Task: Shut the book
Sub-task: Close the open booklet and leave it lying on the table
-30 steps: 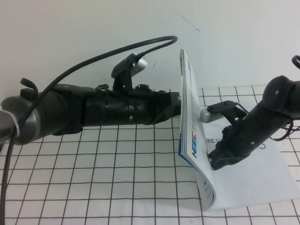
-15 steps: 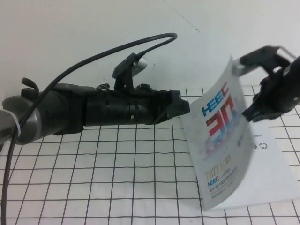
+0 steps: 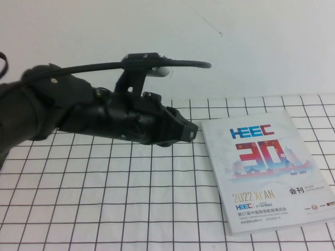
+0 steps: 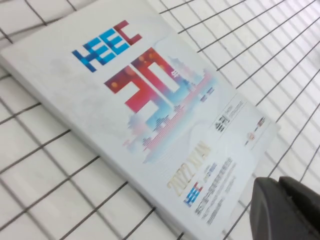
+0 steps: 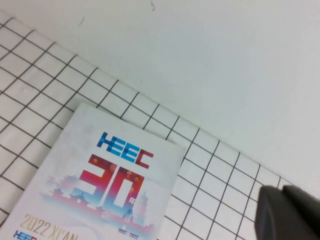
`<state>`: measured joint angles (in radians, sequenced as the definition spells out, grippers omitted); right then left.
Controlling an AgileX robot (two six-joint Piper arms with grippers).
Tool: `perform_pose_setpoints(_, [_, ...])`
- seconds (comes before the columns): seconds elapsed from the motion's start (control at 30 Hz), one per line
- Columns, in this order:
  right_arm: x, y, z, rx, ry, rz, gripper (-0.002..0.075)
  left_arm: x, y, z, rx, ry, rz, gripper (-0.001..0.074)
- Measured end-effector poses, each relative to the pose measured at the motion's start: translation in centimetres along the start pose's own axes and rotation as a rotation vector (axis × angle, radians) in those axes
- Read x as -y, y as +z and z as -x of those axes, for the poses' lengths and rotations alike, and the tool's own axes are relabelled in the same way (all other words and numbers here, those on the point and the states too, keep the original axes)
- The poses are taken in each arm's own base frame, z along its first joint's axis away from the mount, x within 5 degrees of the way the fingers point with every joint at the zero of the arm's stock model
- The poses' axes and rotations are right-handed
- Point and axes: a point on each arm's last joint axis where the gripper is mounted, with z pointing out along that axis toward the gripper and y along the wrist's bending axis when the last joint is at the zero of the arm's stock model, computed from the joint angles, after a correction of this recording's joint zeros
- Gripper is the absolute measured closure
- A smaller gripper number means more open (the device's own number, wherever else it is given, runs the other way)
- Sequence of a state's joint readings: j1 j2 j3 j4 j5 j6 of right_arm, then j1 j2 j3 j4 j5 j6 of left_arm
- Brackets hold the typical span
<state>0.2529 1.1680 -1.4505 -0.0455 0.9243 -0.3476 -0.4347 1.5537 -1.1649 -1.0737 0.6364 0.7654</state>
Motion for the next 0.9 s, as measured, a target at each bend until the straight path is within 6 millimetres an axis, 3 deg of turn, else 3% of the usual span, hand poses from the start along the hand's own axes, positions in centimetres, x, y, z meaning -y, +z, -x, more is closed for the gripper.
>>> perform_pose_setpoints(0.13, [-0.9, -3.7, -2.5, 0.084, -0.035, -0.028, 0.0729, 2.5, -5.4, 0.1, -0.010, 0.156, 0.121, 0.0738])
perform_pose_setpoints(0.27, [-2.6, -6.7, -6.8, 0.153, -0.044, -0.046, 0.0729, 5.0, -11.0, -0.7, 0.015, 0.254, 0.216, 0.0738])
perform_pose_setpoints(0.4, [-4.4, -8.6, -11.6, 0.192, -0.045, -0.059, 0.0729, 7.0, -15.4, -3.3, 0.083, 0.265, 0.250, 0.0738])
perform_pose_setpoints(0.53, [-6.4, -9.0, -16.0, 0.232, -0.015, -0.036, 0.0729, 7.9, -18.4, -7.4, 0.194, 0.233, 0.258, 0.0738])
perform_pose_setpoints(0.7, [-8.3, -6.5, -19.8, 0.265, 0.013, 0.005, 0.0729, 6.9, -19.5, -13.5, 0.370, 0.210, 0.282, 0.0738])
perform_pose_setpoints(0.9, [-9.2, -2.1, -22.3, 0.329, -0.015, -0.045, 0.0729, 3.0, -17.4, -18.7, 0.544, 0.184, 0.367, 0.0738])
